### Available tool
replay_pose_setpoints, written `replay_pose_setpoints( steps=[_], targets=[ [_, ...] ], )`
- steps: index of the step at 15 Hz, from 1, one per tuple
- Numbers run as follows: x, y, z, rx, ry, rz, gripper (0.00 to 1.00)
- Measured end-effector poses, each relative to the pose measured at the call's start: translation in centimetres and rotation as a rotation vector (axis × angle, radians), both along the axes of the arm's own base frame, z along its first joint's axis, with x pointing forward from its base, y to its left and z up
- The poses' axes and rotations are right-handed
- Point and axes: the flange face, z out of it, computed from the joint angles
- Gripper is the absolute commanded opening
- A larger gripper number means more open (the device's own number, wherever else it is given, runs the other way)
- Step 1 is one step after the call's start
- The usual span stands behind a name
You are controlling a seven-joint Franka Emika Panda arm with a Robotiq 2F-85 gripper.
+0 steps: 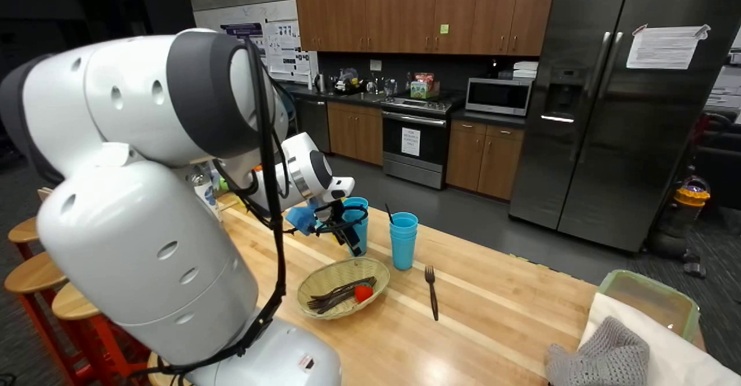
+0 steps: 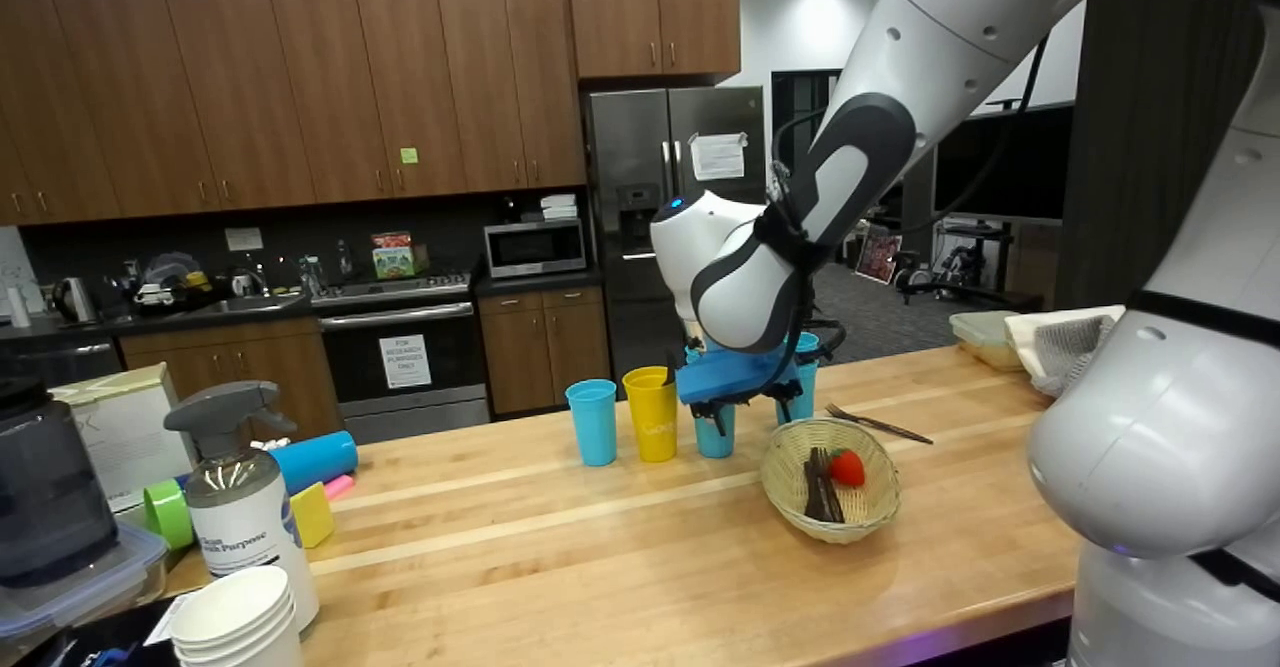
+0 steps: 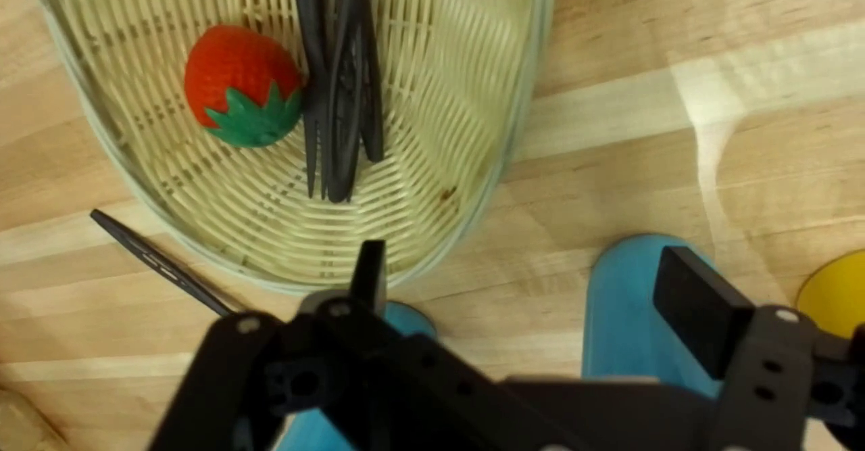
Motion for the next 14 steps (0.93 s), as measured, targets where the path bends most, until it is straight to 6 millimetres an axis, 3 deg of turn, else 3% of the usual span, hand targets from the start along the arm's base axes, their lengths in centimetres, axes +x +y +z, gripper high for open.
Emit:
replay_pose_setpoints(
  steps=[6,7,9,14],
  targets=[
    [-1.1,0.6,-3.0,-0.004,0.086,0.002,1.00],
    [-1.4,0.6,-3.4,-0.009,0.104,-0.003,0.75],
    [-1.8,0.3,-4.0,-0.024,0.131,-0.013,0.68],
    [-2.1,-0.3,-4.5,-0.048,0.164,-0.031,0.26]
  ],
)
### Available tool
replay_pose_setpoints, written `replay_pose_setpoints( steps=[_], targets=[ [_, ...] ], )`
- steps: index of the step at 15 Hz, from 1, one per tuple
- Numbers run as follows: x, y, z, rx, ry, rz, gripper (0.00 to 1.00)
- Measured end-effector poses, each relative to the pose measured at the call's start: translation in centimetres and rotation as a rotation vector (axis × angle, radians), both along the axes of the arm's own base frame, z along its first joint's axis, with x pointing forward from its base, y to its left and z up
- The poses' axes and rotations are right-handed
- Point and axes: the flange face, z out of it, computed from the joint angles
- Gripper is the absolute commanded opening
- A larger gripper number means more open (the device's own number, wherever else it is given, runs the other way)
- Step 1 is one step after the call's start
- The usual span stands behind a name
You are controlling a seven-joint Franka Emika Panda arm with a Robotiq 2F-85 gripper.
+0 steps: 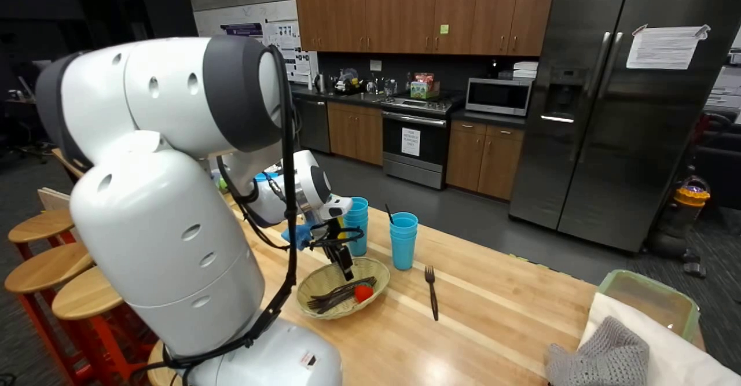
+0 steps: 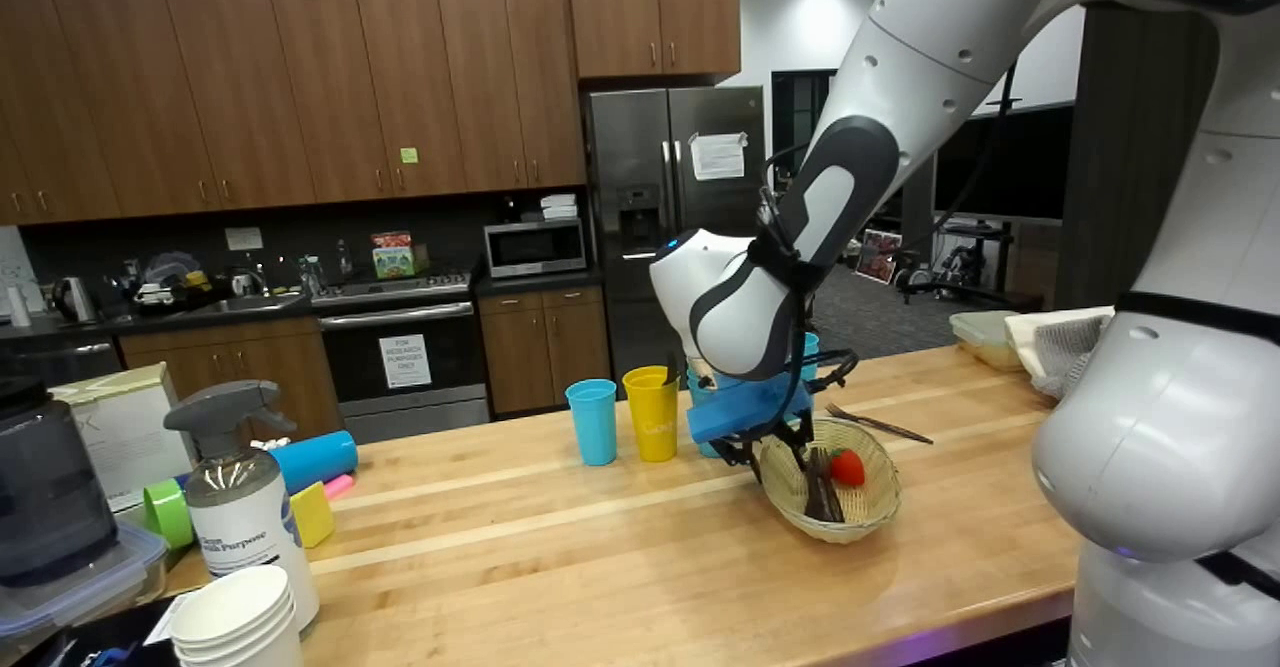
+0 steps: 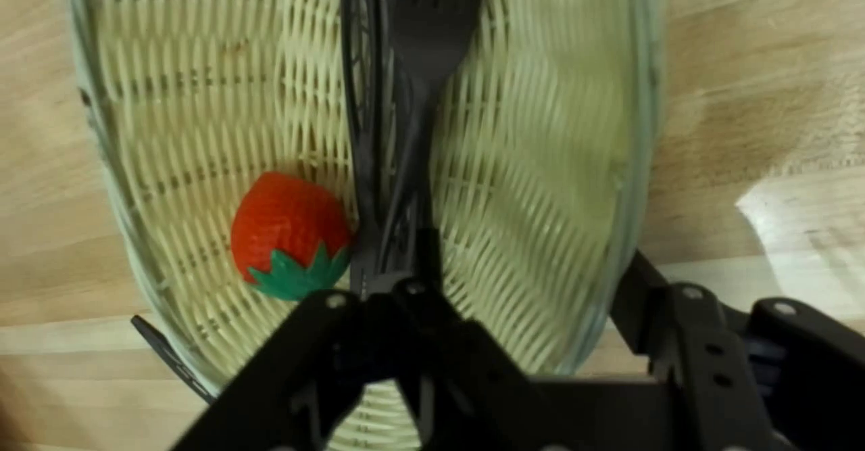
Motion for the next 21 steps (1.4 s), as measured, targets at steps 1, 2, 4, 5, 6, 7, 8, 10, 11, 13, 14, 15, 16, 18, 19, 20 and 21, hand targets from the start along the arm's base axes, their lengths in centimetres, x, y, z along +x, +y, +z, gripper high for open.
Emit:
replay_pose_setpoints(
  steps=[1,2,4,5,6,7,8,10,11,13,14,15,16,18,19,20,21],
  targets=[
    [0.0,-0.1,0.0,-0.001,0.001,-0.002,0.19],
    [0.1,-0.1,0.0,-0.001,0.001,-0.004,0.12],
    [0.2,-0.2,0.2,0.001,-0.003,-0.010,0.00],
    [0.3,-0.2,0.3,0.003,-0.008,-0.012,0.00],
    [0.4,-0.2,0.6,0.005,-0.014,-0.013,0.00],
    [0.6,-0.2,1.0,0.008,-0.023,-0.015,0.00],
    [0.7,-0.2,1.4,0.011,-0.034,-0.015,0.01],
    [1.0,-0.1,2.4,0.018,-0.057,-0.014,0.01],
    [1.1,0.0,2.9,0.021,-0.068,-0.011,0.01],
    [1.2,0.5,3.8,0.030,-0.087,0.002,0.01],
    [1.1,0.9,4.1,0.033,-0.092,0.012,0.01],
    [1.0,1.3,4.4,0.034,-0.093,0.022,0.01],
    [0.9,1.7,4.6,0.032,-0.090,0.030,0.01],
    [0.5,2.3,4.8,0.023,-0.084,0.045,0.01],
    [0.4,2.6,4.8,0.017,-0.079,0.051,0.01],
    [0.3,2.8,4.9,0.011,-0.073,0.058,0.01],
    [0.1,3.1,5.0,0.008,-0.070,0.070,0.01]
  ],
)
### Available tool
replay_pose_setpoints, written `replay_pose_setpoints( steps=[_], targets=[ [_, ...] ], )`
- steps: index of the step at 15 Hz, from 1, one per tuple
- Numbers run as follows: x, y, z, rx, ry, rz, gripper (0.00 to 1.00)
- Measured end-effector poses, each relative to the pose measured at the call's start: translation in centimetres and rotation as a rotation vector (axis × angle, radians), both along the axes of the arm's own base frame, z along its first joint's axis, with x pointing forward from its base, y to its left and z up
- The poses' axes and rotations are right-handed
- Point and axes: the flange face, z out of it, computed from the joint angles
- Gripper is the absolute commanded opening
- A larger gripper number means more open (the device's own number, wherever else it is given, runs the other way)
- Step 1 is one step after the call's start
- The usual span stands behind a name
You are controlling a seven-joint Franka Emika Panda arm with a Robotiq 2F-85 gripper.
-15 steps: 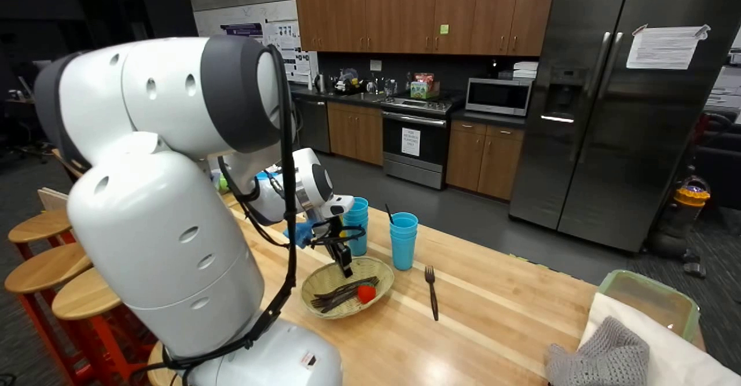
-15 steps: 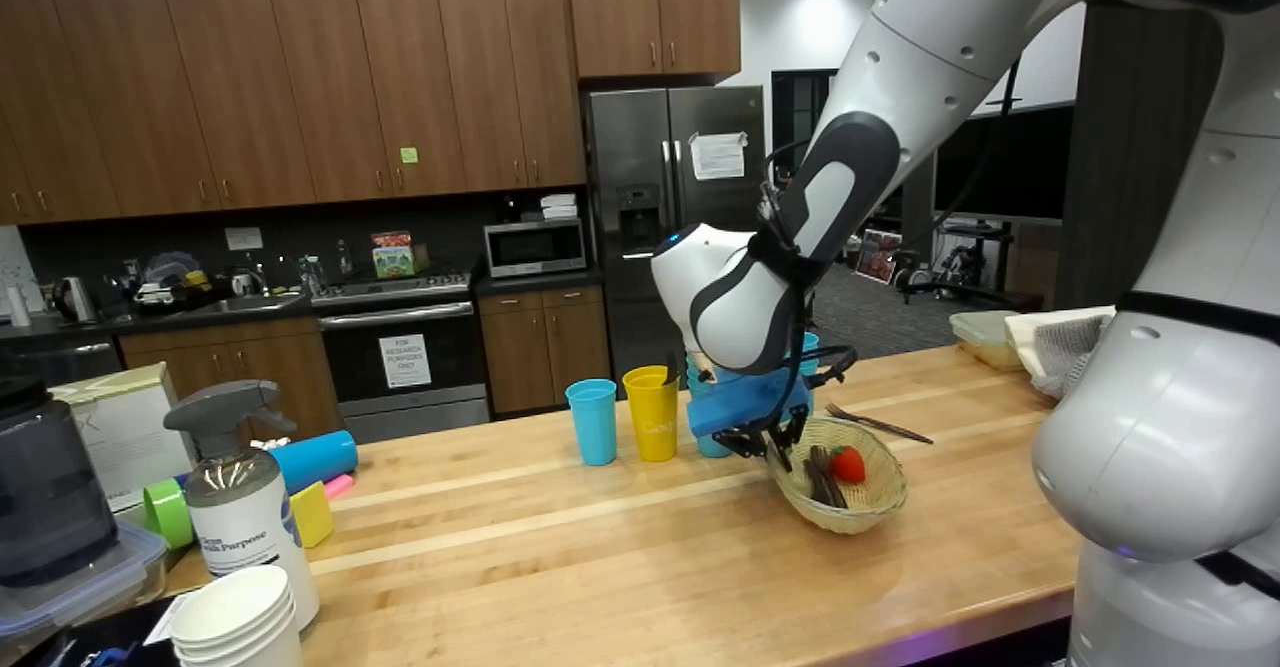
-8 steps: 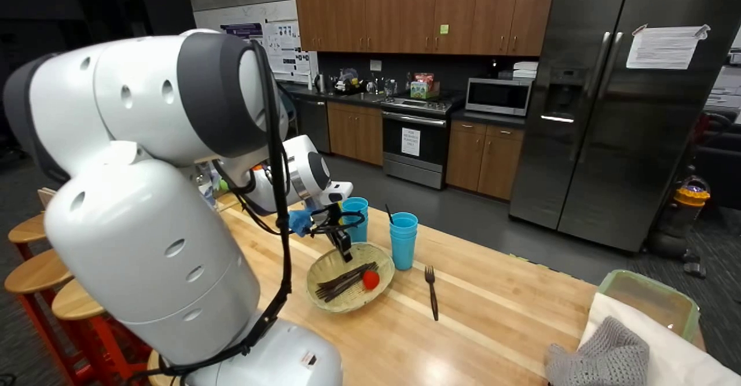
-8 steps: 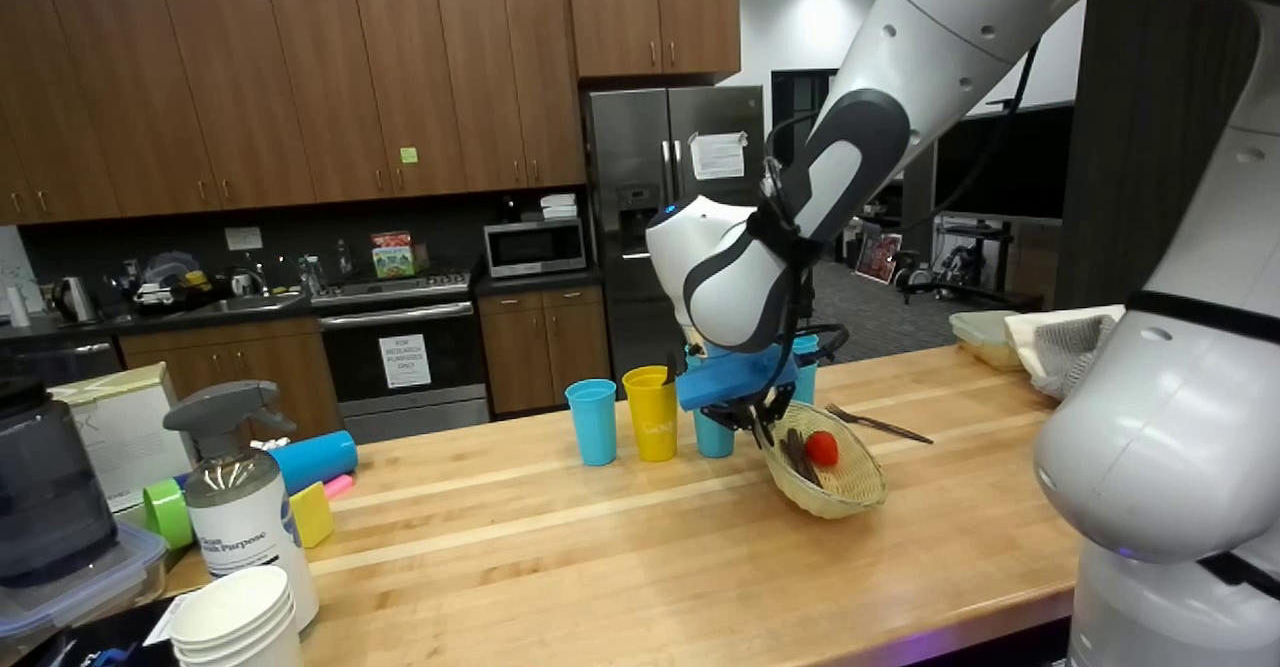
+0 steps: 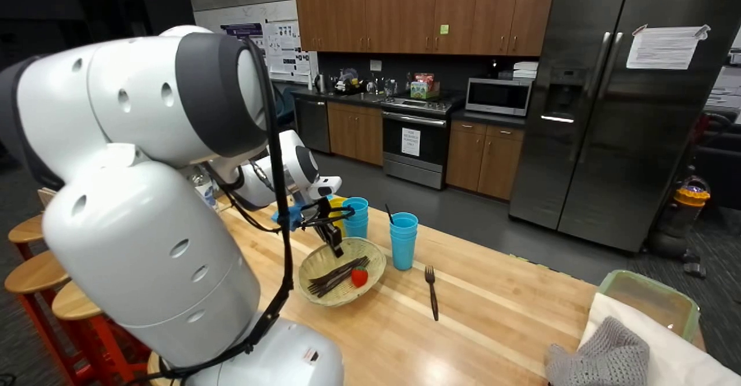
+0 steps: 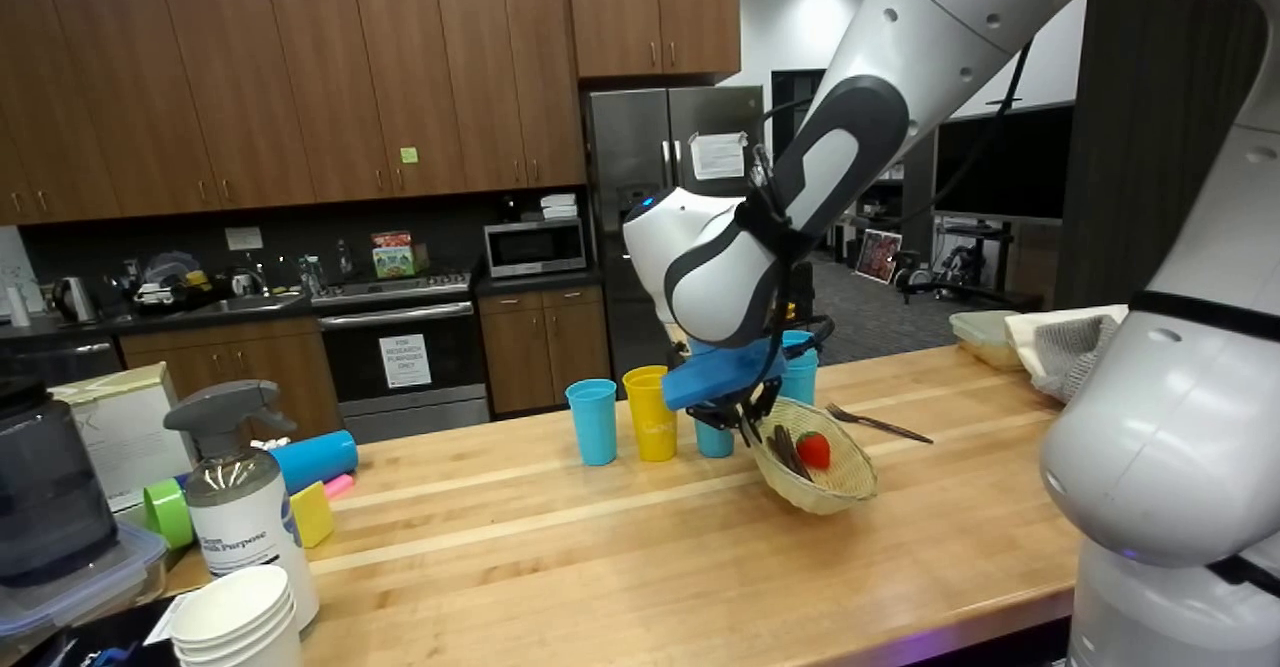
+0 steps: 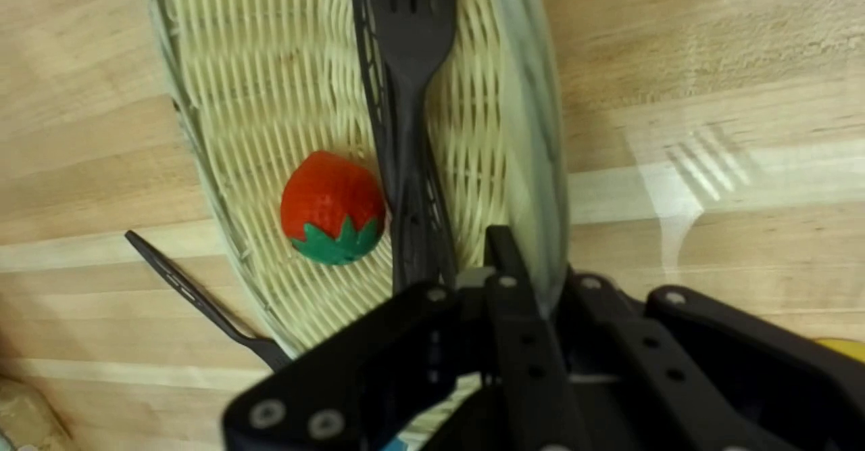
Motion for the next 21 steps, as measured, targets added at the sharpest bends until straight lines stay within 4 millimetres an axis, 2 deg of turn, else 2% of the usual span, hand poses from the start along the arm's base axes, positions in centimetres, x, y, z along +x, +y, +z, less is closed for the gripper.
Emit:
replay_pose_setpoints(
  steps=[5,10,14,21],
  targets=[
    [0.0,2.0,1.3,-0.002,-0.001,0.073,0.01],
    [0.3,5.4,3.5,0.002,-0.024,0.149,0.01],
    [0.4,7.9,4.0,-0.009,-0.010,0.209,0.01],
    [1.4,9.1,4.4,-0.036,0.039,0.254,0.01]
  ],
)
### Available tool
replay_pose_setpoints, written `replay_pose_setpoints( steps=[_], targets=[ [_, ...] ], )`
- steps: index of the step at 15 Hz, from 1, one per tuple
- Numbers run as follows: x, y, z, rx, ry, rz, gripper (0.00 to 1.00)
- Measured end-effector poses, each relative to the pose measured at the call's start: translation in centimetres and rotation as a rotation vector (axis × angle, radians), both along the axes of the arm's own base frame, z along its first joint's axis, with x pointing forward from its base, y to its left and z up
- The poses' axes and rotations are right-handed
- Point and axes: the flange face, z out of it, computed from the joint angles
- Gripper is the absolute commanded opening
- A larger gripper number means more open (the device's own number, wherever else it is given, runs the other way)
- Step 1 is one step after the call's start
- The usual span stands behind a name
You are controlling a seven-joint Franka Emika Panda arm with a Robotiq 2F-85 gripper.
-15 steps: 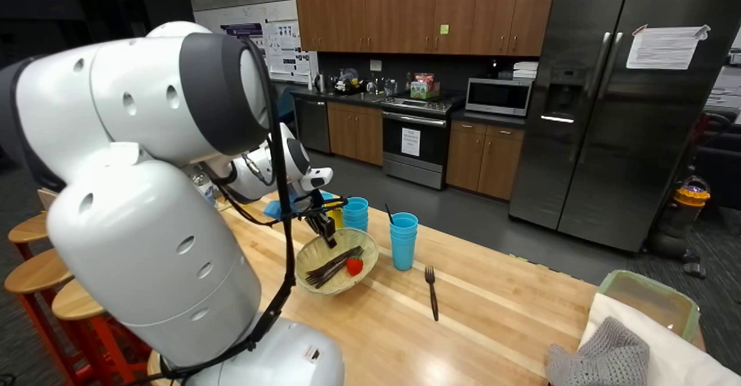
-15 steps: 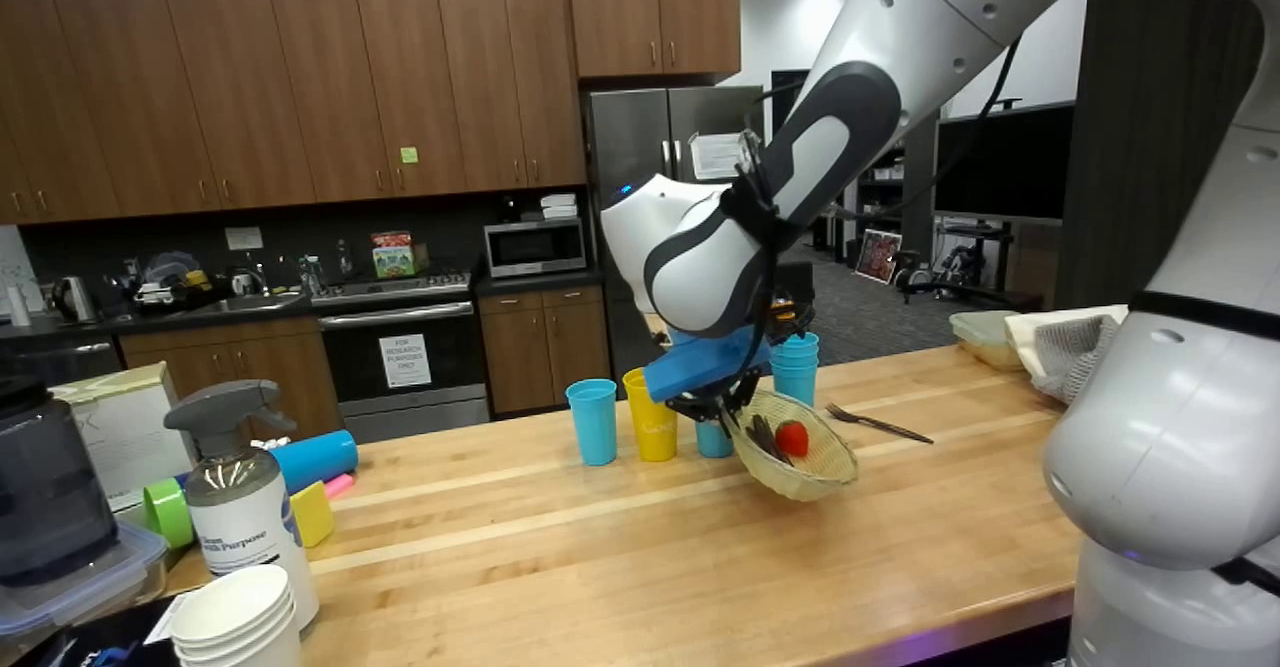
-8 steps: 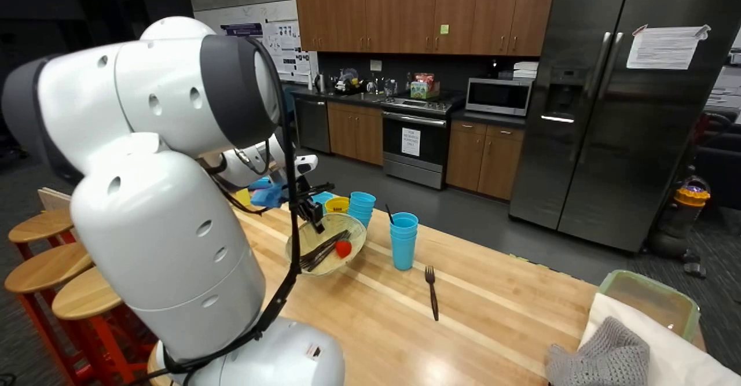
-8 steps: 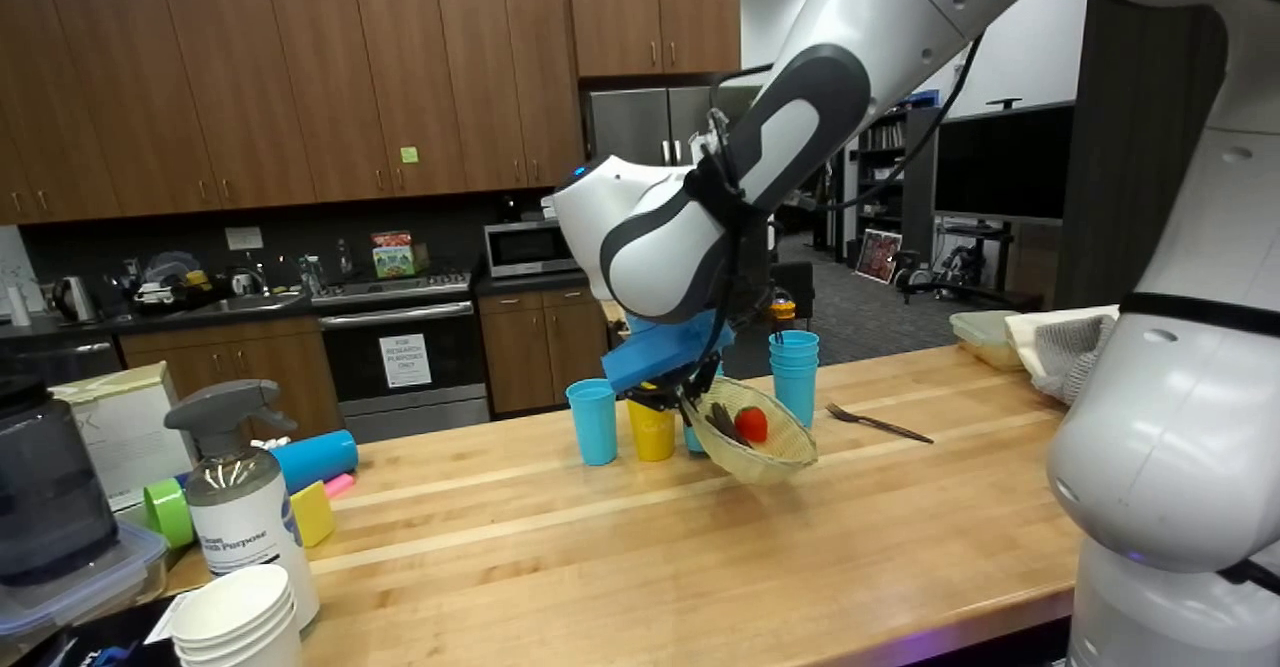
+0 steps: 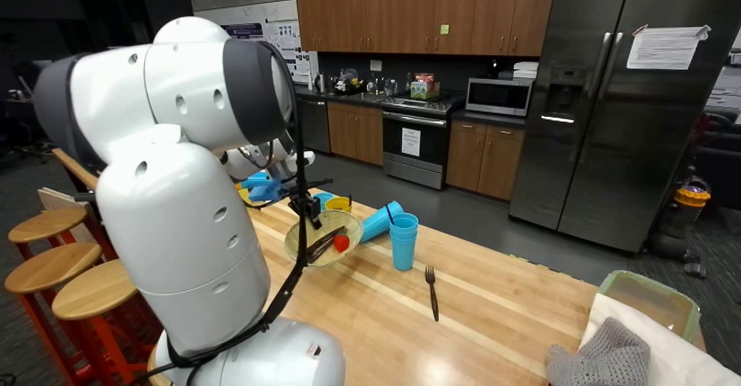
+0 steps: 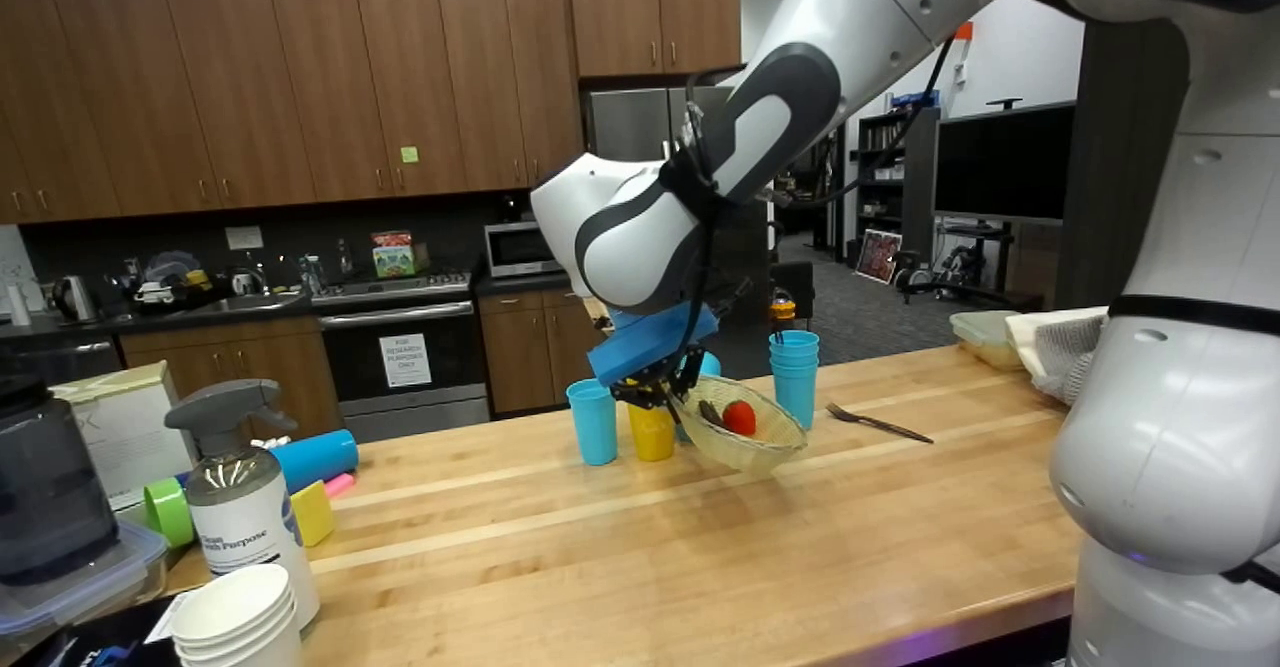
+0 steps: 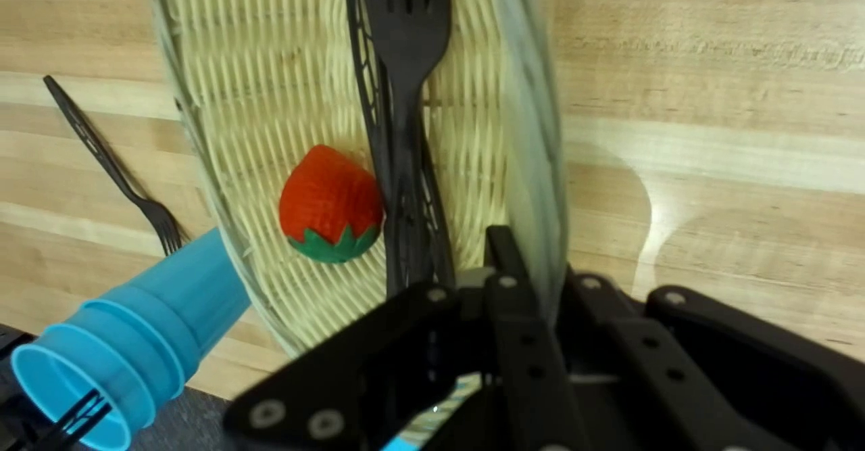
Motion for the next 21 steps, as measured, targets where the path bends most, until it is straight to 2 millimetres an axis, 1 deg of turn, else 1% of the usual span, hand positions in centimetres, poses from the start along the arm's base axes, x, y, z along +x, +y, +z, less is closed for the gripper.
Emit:
replay_pose_setpoints(
  steps=[4,10,11,12,13,16,17,19,21],
  targets=[
    [0.27,0.40,0.13,-0.006,0.010,-0.002,0.01],
    [0.18,0.90,0.19,-0.016,0.020,0.002,0.01],
    [0.19,0.92,0.17,-0.020,0.022,0.002,0.29],
    [0.17,0.91,0.15,-0.024,0.023,0.001,0.29],
    [0.15,0.88,0.15,-0.028,0.025,-0.002,0.34],
    [0.13,0.79,0.30,-0.041,0.031,-0.016,0.53],
    [0.12,0.76,0.35,-0.044,0.031,-0.021,0.62],
    [0.12,0.76,0.49,-0.048,0.031,-0.031,0.74],
    [0.11,0.82,0.71,-0.053,0.032,-0.037,0.89]
  ],
)
